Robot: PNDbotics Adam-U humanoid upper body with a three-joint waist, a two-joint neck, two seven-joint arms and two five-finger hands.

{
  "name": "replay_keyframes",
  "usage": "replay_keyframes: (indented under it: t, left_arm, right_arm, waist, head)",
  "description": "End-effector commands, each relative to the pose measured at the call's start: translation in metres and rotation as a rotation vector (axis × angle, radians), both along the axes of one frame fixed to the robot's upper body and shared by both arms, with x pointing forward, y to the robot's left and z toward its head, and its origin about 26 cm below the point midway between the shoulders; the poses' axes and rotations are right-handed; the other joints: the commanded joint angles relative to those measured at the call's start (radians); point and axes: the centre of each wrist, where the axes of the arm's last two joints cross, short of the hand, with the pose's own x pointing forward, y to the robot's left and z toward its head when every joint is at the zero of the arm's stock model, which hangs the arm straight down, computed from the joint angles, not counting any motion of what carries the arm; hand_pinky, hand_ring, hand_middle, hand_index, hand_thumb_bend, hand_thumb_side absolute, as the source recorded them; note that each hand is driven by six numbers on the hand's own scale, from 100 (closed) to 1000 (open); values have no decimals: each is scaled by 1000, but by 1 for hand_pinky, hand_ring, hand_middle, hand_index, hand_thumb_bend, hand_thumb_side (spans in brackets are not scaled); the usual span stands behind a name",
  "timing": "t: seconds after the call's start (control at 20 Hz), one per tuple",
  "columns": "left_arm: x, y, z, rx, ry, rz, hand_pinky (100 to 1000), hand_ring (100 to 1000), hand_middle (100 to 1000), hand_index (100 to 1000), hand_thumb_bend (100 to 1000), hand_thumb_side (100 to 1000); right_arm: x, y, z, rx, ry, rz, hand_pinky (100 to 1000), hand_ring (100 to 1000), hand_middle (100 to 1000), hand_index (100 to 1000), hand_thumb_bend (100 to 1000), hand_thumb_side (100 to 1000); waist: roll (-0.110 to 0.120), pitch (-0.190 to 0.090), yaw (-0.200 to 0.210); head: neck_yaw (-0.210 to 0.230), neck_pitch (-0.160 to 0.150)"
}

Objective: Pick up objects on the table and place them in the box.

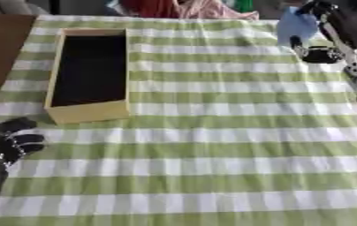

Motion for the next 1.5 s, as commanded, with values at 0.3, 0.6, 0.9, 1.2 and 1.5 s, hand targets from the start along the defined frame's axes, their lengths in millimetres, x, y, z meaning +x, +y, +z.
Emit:
replay_keyframes:
  t: [0.3, 0.6, 0.9, 1.2, 1.5]
  left_arm:
    - [-1, 1, 4, 6, -12, -6, 733, 717, 745, 809, 100, 885]
    - [-2, 0, 3, 9, -9, -18, 734, 717, 746, 811, 100, 884]
    - [-1, -3, 2, 10, -10, -35, 736, 717, 746, 811, 100, 886]
    - [-1, -6, 3, 10, -12, -52, 737, 718, 747, 811, 100, 886]
    - [0, -9, 4, 8, -16, -71, 737, 718, 747, 810, 100, 882]
  right_arm:
    - [-6, 45, 58, -138, -129, 205, 592, 672, 291, 438, 100, 100]
    - [-3, 100, 77, -227, -153, 393, 600, 667, 304, 424, 101, 100]
    - [7, 148, 78, -272, -127, 536, 602, 670, 313, 433, 100, 100]
    - [19, 181, 70, -287, -89, 613, 601, 675, 314, 436, 100, 100]
    - [27, 205, 63, -296, -67, 672, 600, 677, 317, 440, 100, 100]
  waist:
    - [4, -29, 1]
    - [9, -31, 6]
    - [12, -28, 22]
    - [12, -27, 39]
    - [10, -28, 67]
  head:
    - [-8, 3]
    - [-28, 5]
    - [-58, 4]
    - [-81, 0]
    - [-99, -8]
